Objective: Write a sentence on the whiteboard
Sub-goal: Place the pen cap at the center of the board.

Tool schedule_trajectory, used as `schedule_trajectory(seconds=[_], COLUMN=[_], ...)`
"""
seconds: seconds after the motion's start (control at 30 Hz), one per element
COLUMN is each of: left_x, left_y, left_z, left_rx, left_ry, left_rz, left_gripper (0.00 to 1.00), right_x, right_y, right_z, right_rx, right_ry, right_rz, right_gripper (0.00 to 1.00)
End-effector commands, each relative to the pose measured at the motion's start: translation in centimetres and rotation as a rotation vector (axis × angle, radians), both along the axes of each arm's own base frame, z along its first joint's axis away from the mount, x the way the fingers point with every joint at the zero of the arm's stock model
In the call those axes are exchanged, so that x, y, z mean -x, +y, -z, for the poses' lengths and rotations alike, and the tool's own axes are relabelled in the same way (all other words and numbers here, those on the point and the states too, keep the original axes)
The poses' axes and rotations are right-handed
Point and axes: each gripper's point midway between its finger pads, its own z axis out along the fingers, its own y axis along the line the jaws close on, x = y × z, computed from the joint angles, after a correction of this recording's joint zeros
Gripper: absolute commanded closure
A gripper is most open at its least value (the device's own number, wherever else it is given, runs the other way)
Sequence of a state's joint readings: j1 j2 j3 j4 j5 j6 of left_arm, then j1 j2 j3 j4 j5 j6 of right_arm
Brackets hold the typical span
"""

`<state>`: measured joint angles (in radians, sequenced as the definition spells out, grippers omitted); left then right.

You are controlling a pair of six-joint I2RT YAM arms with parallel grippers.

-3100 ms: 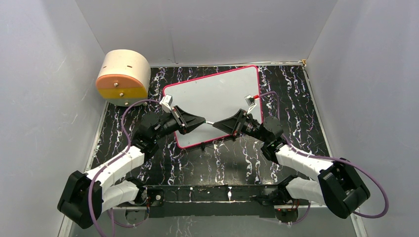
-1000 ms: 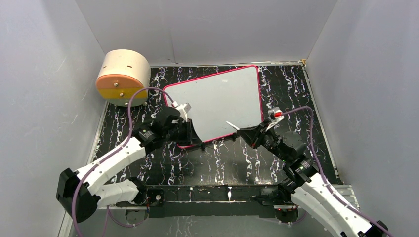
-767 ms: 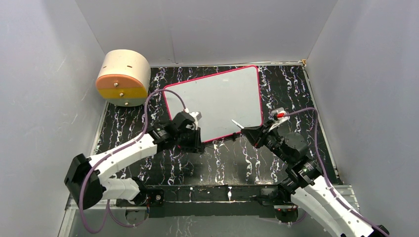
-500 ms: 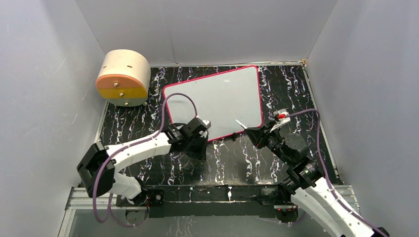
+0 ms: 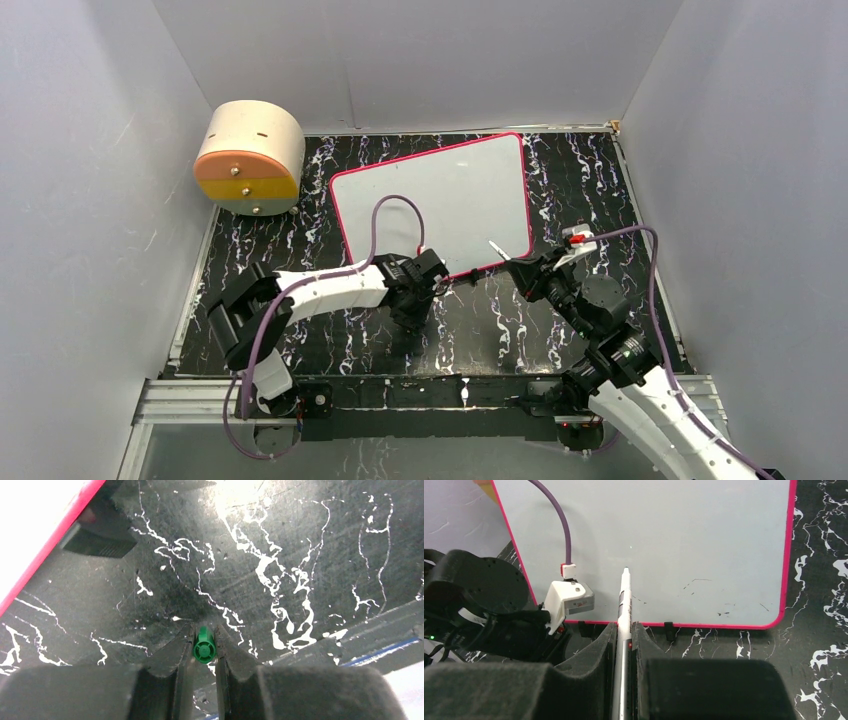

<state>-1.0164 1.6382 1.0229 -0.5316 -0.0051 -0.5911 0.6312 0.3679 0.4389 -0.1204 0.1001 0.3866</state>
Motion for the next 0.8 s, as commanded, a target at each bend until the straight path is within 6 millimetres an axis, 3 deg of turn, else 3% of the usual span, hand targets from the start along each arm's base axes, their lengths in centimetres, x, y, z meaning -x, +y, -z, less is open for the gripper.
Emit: schedule_trajectory(seconds=[0.0,0.13,0.53,0.63,0.77], left_x=[-0.9,-1.2,-2.2,-2.5,-3.6], left_y=[-0.4,-0.5,-0.6,-0.5,-0.7], left_z=[0.1,0.7,0.5,-0.2,-2.7], left_rx=[-0.049,-0.082,-0.108,-0.097,-0.049], left_ry=[-0.048,-0.065,-0.124,-0.149,-0.227], left_rz=[0.022,0.028,0.021,0.007,-0.028], left_gripper=[0.95,0.92,0.66,0.58,0.45], right_x=[-0.1,-0.1,0.2,0.2,0.3], right_y=[-0.9,-1.5,-2.3,-2.6,-3.1], right_z=[-3.9,-4.2,-4.6,-4.7,-5.2], right_rx=[-0.037,-0.032,-0.027,-0.020,-0.002], right_ry=[-0.090,-0.099,-0.102,-0.099,-0.106], right_rz=[0.042,0.063,0.093,0.104,0.118], right_gripper=[1.00,1.00,1.00,1.00,1.00])
